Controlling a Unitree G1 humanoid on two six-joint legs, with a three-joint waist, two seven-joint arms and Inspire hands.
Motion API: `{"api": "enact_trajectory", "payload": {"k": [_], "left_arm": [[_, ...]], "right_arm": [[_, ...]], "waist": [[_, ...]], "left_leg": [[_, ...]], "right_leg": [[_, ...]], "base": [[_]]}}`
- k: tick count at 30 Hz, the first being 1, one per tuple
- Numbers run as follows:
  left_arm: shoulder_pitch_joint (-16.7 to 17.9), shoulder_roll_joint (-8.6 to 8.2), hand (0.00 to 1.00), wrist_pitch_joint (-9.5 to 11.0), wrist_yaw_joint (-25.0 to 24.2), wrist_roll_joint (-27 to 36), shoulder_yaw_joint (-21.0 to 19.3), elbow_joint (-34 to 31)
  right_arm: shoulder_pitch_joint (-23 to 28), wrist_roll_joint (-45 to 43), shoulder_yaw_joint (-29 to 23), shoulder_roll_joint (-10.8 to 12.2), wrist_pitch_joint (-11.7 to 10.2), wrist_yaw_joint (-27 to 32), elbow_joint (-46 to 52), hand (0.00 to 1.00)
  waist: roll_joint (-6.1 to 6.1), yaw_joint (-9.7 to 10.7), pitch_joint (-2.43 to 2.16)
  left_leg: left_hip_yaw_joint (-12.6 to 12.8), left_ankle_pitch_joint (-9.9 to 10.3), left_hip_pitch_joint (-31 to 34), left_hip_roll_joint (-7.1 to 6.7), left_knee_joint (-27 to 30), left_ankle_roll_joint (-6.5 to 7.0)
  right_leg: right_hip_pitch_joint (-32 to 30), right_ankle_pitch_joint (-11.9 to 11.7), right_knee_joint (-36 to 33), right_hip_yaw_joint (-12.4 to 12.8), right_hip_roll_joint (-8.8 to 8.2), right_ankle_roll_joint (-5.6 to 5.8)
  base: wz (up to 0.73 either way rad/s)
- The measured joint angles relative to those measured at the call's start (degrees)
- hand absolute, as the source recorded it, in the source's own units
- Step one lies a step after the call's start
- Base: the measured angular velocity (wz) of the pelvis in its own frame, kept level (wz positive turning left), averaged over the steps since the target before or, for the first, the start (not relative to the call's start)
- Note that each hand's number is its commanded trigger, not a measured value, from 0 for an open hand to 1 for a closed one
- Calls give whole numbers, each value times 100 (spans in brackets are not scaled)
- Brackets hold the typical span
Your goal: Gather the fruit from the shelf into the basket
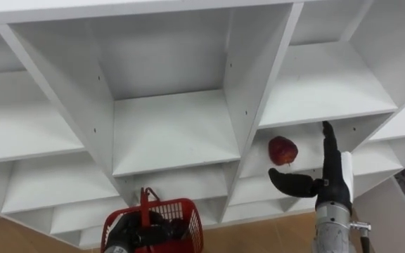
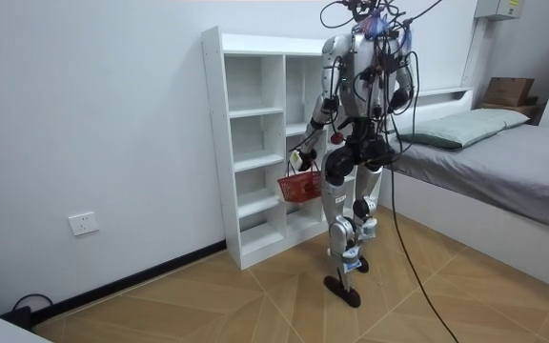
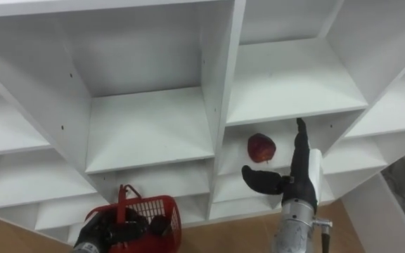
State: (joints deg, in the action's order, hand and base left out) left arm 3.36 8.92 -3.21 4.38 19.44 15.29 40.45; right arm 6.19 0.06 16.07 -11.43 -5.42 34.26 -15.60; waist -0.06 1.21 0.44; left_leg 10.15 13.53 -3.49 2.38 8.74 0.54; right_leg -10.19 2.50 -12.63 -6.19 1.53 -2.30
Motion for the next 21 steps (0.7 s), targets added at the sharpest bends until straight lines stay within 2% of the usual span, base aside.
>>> {"api": "enact_trajectory", "payload": {"k": [8, 13, 17, 21], "left_arm": [[5, 157, 100, 2, -49, -6, 29, 2], [14, 162, 100, 48, -162, -55, 48, 14], [33, 161, 100, 47, -268, -161, 66, 14], [32, 161, 100, 63, -298, -173, 60, 41]], "right_arm": [[-324, 220, -172, -27, -4, 128, -410, 0], [-392, 303, -171, -53, -5, 133, -643, 0], [-439, 413, -165, -127, -5, 133, -716, 0], [-795, 413, -159, -119, -15, 132, -1033, 0]], "waist": [[0, -10, 0], [9, -42, 2], [93, -139, 35], [113, -183, 33]], "left_leg": [[-168, -1, 129, -14, 106, 1], [-237, -1, 301, -19, 198, 1], [-238, -2, 346, -12, 212, 0], [-238, -4, 477, -15, 258, -1]], "right_leg": [[4, 53, -20, -236, -105, 1], [-82, 69, -28, -339, -142, 5], [-96, 69, -26, -367, -147, 2], [-228, 81, -91, -382, -168, -13]], "base": [[16], [13], [4], [0]]}}
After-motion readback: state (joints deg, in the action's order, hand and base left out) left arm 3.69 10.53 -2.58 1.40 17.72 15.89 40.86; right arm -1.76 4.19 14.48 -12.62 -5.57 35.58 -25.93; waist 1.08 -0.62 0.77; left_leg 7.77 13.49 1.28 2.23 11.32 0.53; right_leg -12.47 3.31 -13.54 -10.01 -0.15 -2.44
